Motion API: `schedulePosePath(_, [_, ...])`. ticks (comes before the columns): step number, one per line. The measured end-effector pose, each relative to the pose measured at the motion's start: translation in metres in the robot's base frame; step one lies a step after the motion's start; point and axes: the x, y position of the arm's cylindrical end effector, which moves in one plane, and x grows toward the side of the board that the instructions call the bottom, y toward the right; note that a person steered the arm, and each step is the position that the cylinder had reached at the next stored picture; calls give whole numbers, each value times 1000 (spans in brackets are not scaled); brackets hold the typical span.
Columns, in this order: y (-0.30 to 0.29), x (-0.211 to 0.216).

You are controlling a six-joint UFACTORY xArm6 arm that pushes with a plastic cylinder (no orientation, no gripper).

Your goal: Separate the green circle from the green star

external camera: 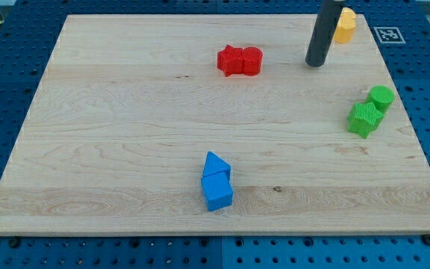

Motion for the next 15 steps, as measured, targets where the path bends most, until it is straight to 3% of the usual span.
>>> schedulePosePath(2, [25, 45])
schedulePosePath(3, [79, 58])
schedulePosePath(4, [133, 64])
schedulePosePath(6, [165, 65])
schedulePosePath(10, [67, 100])
schedulePosePath(14, [-114, 120])
schedulePosePath(15, [-126, 130])
